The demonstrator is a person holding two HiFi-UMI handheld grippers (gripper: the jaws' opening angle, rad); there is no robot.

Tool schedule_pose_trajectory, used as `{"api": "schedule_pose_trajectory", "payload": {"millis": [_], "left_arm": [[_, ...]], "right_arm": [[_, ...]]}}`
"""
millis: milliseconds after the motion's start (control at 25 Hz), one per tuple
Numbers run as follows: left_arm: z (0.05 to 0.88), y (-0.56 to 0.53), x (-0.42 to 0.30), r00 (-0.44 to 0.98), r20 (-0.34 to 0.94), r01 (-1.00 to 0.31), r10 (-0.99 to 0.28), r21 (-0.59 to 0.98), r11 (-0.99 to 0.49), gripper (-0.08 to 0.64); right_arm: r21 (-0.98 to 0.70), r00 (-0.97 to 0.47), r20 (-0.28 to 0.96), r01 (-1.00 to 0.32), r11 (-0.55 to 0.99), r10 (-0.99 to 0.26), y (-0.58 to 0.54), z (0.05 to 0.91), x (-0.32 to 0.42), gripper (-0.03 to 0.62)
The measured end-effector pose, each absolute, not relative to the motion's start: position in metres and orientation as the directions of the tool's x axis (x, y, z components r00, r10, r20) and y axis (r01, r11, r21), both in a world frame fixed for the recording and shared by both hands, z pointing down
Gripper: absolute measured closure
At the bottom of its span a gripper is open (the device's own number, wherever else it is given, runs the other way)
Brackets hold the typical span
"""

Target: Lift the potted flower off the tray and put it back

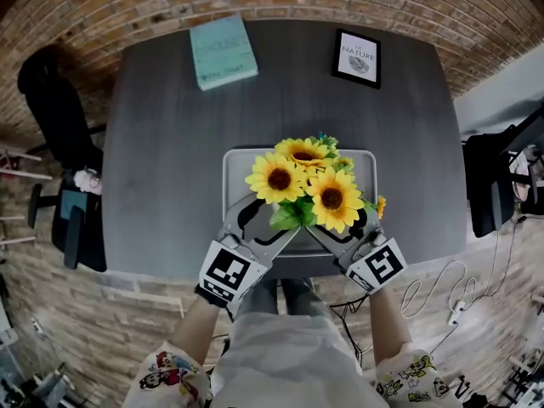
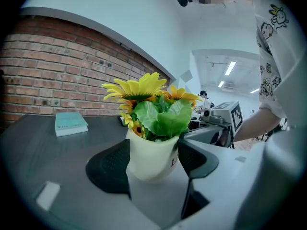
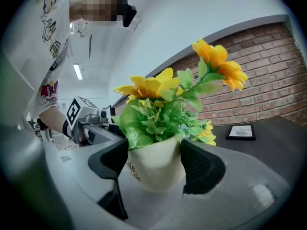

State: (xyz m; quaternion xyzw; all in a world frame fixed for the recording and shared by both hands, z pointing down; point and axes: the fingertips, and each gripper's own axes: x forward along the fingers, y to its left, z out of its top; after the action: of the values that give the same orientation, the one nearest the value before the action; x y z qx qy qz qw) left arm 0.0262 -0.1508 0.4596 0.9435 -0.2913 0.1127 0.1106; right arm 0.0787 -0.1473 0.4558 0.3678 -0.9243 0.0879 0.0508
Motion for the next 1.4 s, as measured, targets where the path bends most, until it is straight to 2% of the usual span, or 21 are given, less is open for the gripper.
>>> {"api": "schedule_pose_trajectory", "payload": {"millis": [880, 1400], "left_arm": [[0.525, -0.149, 0.028, 0.787, 0.381, -0.577, -0.485, 0.175, -0.798, 0.241], [0.531, -0.148, 0.030, 0.779, 0.395, -0.568, -0.488, 0.112, -0.816, 0.238]], "right_arm": [[-0.166, -0.714, 0.283, -0.694, 0.701, -0.640, -0.146, 0.520, 0.079, 0.253], [-0.150, -0.706, 0.304, -0.698, 0.700, -0.639, -0.146, 0.527, 0.080, 0.250]]}}
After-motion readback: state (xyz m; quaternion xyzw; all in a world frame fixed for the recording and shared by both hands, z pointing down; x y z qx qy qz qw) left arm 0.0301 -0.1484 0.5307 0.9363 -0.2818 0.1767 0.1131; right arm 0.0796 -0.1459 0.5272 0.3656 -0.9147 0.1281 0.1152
